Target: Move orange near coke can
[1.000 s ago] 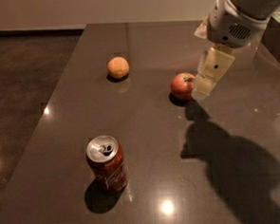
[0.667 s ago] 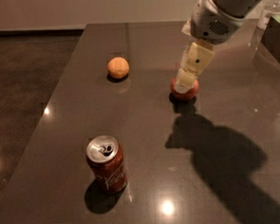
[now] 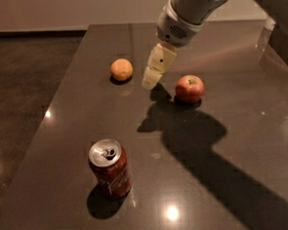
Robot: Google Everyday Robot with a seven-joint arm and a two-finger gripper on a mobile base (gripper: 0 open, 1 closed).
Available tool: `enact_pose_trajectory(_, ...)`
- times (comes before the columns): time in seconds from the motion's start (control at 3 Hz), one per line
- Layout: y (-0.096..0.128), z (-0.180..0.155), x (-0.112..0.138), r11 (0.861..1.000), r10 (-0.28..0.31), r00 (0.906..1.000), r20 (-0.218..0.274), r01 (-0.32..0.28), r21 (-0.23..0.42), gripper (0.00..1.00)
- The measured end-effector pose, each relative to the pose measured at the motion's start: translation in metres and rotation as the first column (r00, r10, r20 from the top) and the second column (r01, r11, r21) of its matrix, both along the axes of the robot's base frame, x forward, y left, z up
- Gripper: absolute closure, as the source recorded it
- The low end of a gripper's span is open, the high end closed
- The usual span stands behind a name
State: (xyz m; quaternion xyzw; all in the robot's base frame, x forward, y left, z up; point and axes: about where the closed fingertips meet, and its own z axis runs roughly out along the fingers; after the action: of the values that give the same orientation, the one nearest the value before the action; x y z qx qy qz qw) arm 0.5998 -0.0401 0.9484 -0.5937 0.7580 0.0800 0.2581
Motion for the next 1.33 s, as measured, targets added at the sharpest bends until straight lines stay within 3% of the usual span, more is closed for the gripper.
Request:
enact_pose_trajectory(0.67,0.040,-0.031,0.041,0.999,-0.019,0.9998,-0.007,0.019,0.035,0.00)
enact_pose_trajectory(1.33,0.067,-0.067,0.093,0.997,-0.062,0.9964,-0.057,0.065,0.040,0.00)
